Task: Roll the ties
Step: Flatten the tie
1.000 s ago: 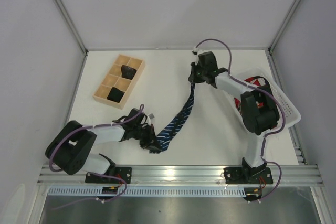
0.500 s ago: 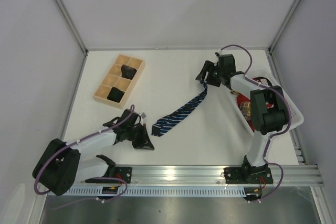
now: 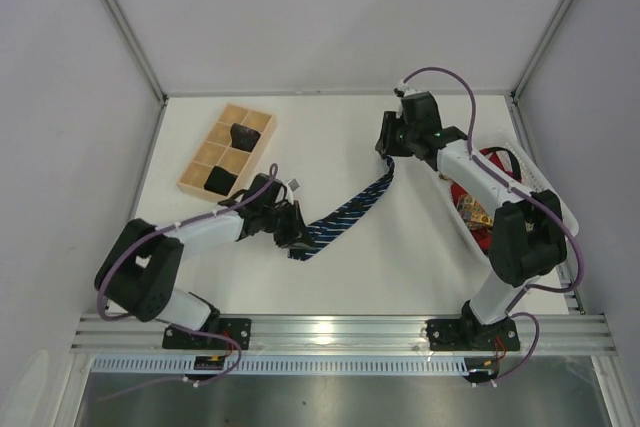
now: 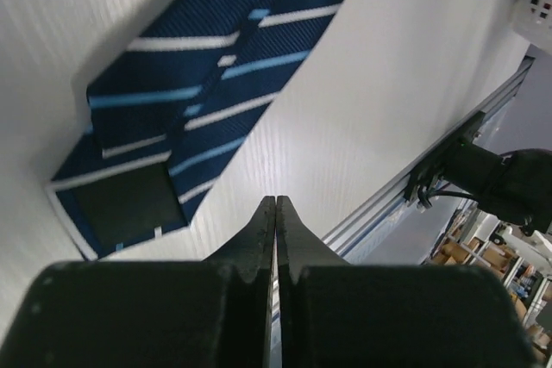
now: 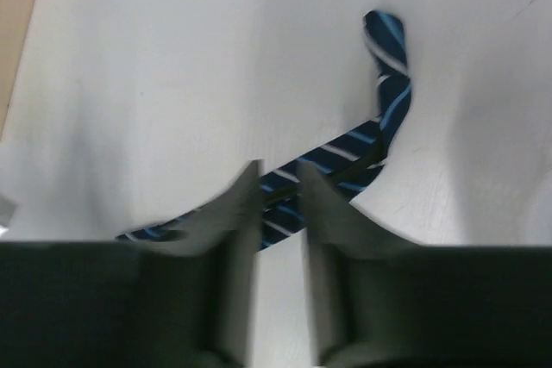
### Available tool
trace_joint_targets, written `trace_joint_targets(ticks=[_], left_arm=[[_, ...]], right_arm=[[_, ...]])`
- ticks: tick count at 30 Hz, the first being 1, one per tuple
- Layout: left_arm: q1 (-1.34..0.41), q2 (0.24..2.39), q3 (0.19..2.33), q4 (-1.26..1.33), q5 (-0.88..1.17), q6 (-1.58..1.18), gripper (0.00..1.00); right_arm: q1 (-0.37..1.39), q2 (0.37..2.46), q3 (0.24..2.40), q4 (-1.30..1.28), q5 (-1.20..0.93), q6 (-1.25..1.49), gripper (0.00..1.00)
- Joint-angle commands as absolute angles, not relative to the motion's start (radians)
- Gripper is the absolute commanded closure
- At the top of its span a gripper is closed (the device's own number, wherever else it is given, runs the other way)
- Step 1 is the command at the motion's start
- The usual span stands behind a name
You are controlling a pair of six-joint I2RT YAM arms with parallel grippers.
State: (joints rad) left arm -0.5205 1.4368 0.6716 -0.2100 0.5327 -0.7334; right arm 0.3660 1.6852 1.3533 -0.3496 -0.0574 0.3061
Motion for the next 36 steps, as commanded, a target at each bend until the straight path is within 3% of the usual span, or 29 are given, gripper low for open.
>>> trace_joint_targets(ticks=[1, 4, 11, 18, 23, 29, 36], left_arm=[[-0.544, 1.558, 0.745, -0.121, 0.572, -0.758, 0.99], [-0.557, 1.62, 0.746, -0.086, 0.551, -0.785, 1.0], [-0.505, 1.66, 0.635, -0.169, 0.469, -0.838, 1.0], [-0.352, 1.427, 0.456, -0.369, 0.393, -0.793, 1.0], [-0.305, 1.267, 0.445, -0.508, 0.347, -0.788, 1.0], [-0.305, 1.064, 0.574, -0.551, 0.351, -0.737, 0.99], [-0.33, 1.005, 0.644, -0.356, 0.448, -0.802, 1.0]], right_arm=[[0.408, 1.67, 1.361, -0.397, -0.02, 0.287, 0.8], [0.411, 1.703, 1.358, -0.406, -0.063, 0.31, 0.97], [0.423, 1.73, 1.324, -0.388, -0.087, 0.299, 0.94], [0.452, 1.781, 1.315, -0.384, -0.077, 0.281, 0.88], [0.489, 1.805, 1.344, -0.396, -0.031, 0.256, 0.68], [0.5, 1.864, 1.446, -0.433, 0.199, 0.242, 0.41], [0.482, 1.973, 1.537, -0.506, 0.229, 0.296, 0.58]])
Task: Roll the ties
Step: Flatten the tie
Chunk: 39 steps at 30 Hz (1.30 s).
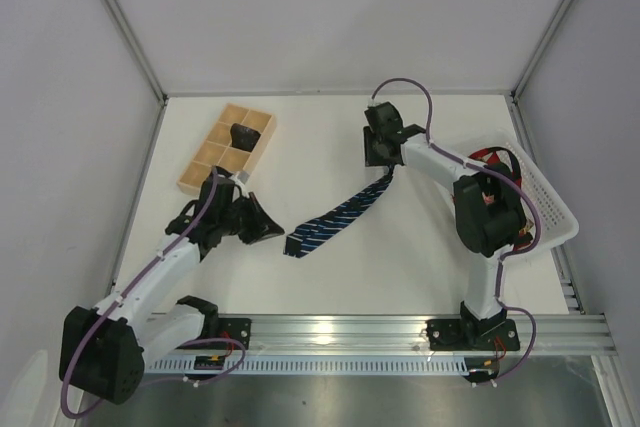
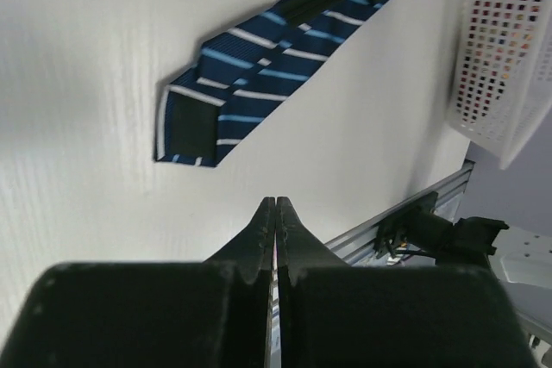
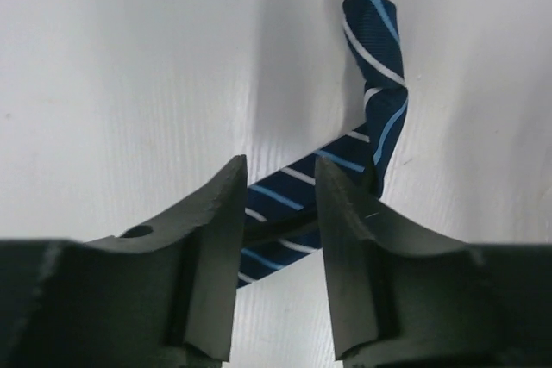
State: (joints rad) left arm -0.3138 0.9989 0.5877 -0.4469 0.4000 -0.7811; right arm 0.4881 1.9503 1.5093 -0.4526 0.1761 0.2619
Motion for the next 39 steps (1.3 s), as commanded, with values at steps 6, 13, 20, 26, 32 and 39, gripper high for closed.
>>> trace_joint_targets(ticks=[6, 13, 20, 26, 32, 39], left_arm=[[-0.351, 1.006, 0.718, -0.379, 0.448, -0.792, 1.0], [-0.351, 0.974, 0.752, -0.462, 0.43, -0.738, 1.0], [-0.336, 0.968, 0.807, -0.589, 0.345, -0.701, 0.99], [-0.301, 0.937, 0.793, -0.657, 0.295, -0.69, 1.0], [-0.299, 0.943, 0.724, -0.661, 0.299, -0.709, 1.0], [-0.299, 1.052, 0.681, -0.727, 0.22, -0.755, 0.99]], right_arm=[[0.506, 1.901, 1.336, -0.41, 0.245, 0.365, 0.64], [0.526, 1.973, 1.267, -0.339, 0.091, 0.443, 0.65], [0.713, 1.948, 1.177, -0.296, -0.084, 0.803, 0.66], [0.873, 1.882, 1.213, -0.241, -0.169, 0.934, 0.63], [0.862, 1.78, 1.339, -0.362, -0.006, 0.691, 0.48], [0.859, 1.841, 1.483, -0.465, 0.049, 0.335, 0.34]])
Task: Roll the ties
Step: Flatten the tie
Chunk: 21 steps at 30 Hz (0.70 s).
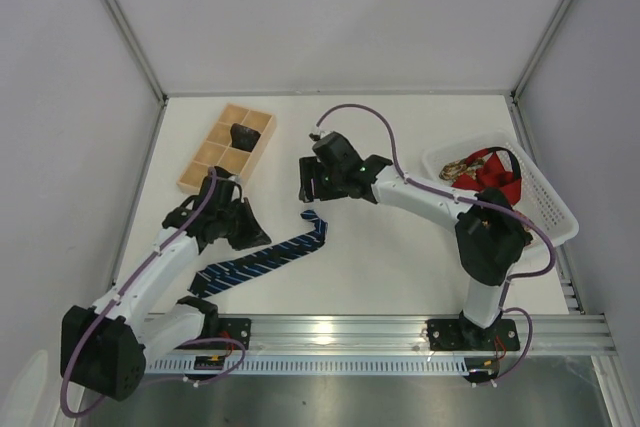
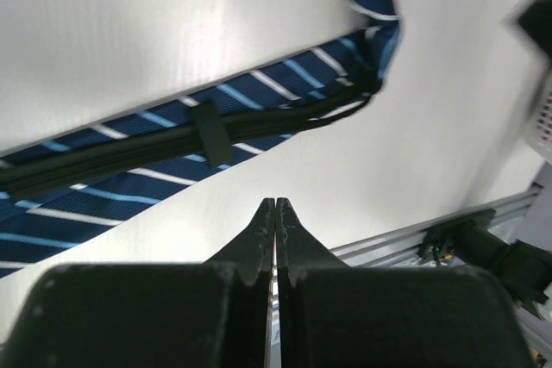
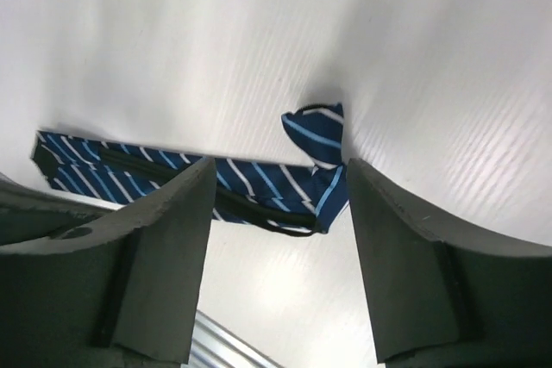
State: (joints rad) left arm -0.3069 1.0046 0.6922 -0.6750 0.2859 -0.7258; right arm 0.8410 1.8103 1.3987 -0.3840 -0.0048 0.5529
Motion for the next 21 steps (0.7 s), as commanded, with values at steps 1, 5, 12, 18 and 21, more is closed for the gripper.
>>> trace_joint_targets(ticks=[1, 5, 12, 18, 21], left_arm=[[-0.299, 1.064, 0.68, -0.736, 0.209, -0.759, 1.0], [-0.299, 1.109, 0.652, -0.712, 0.222, -0.788, 1.0], [-0.298, 1.172, 0.611, -0.684, 0.213, -0.824, 1.0], [-0.298, 1.25, 0.601, -0.68, 0.198, -0.822, 1.0], [-0.298, 1.278, 0.598, -0.673, 0.199, -0.824, 0.99]], right_arm=[[0.862, 1.857, 1.505, -0.497, 0.057, 0.307, 0.32], [0.871, 1.91, 1.54, -0.474, 0.042, 0.236, 0.26], [0.885, 2.06, 1.643, -0.541, 0.031, 0.215, 0.27], [0.917, 2.117, 1.675, -0.566, 0.113, 0.209, 0.32], [0.926, 2.134, 1.681, -0.572, 0.156, 0.212, 0.35]])
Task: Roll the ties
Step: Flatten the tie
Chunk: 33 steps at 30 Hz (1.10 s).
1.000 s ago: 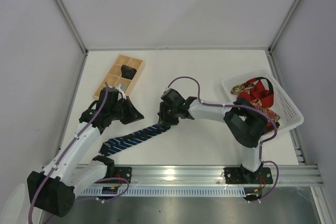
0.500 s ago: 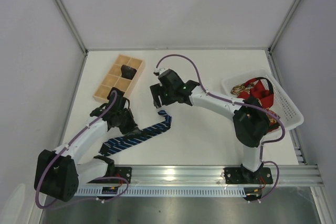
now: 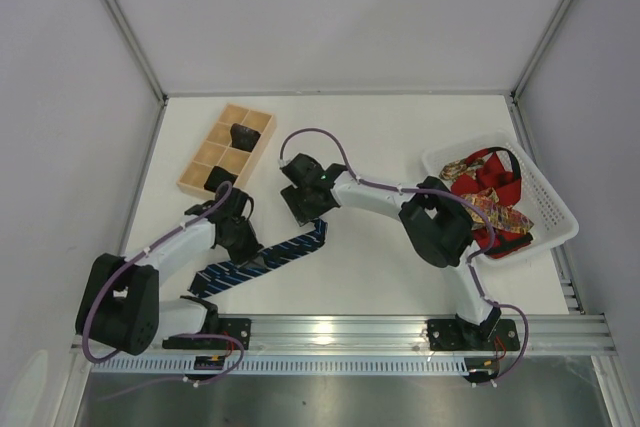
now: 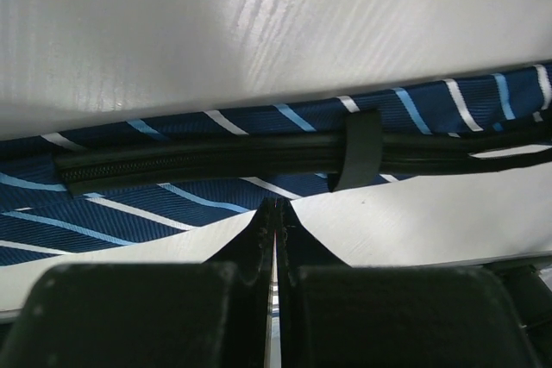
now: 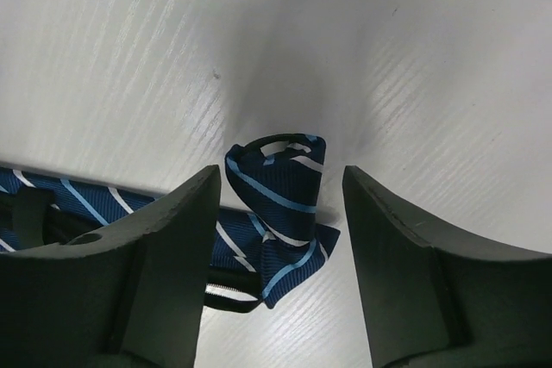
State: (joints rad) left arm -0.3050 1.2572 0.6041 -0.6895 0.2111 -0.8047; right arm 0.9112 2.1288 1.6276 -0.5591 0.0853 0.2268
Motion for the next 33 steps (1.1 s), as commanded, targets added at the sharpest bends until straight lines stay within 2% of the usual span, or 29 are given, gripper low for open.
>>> trace_joint_targets(ticks=[1, 3, 6, 9, 10, 15, 19, 24, 26, 27, 29, 33], left_arm=[[-0.298, 1.281, 0.597, -0.667, 0.201, -0.824, 0.99], [-0.299, 1.285, 0.591, -0.664, 0.195, -0.828, 1.0], [-0.298, 1.293, 0.589, -0.652, 0.195, -0.834, 1.0], [-0.298, 1.308, 0.588, -0.643, 0.193, -0.836, 1.0], [-0.299, 1.318, 0.589, -0.641, 0.192, -0.836, 1.0], [-0.298, 1.324, 0.577, -0.624, 0.172, -0.836, 0.99], [-0.296, 1.342, 0.561, -0.606, 0.181, -0.838, 1.0], [-0.296, 1.35, 0.542, -0.577, 0.202, -0.839, 0.99], [-0.295, 1.345, 0.537, -0.569, 0.209, -0.836, 1.0], [-0.295, 1.339, 0.537, -0.562, 0.212, -0.825, 1.0], [-0.295, 1.332, 0.543, -0.554, 0.221, -0.809, 0.99], [-0.295, 1.304, 0.564, -0.548, 0.25, -0.769, 1.0]], right_arm=[[0.928, 2.135, 1.681, -0.571, 0.164, 0.216, 0.37], [0.93, 2.143, 1.686, -0.571, 0.181, 0.219, 0.42], [0.931, 2.138, 1.678, -0.546, 0.199, 0.225, 0.56], [0.928, 2.137, 1.664, -0.542, 0.224, 0.232, 0.72], [0.924, 2.129, 1.655, -0.535, 0.23, 0.236, 0.81], [0.885, 1.926, 1.432, -0.291, 0.181, 0.31, 0.83], [0.832, 1.742, 1.11, -0.059, 0.101, 0.357, 0.8], [0.756, 1.579, 0.85, 0.138, 0.077, 0.446, 0.72], [0.739, 1.52, 0.755, 0.161, 0.074, 0.481, 0.62], [0.726, 1.503, 0.724, 0.176, 0.065, 0.515, 0.46], [0.726, 1.453, 0.654, 0.178, 0.077, 0.552, 0.34], [0.747, 1.315, 0.56, 0.146, 0.115, 0.606, 0.31]])
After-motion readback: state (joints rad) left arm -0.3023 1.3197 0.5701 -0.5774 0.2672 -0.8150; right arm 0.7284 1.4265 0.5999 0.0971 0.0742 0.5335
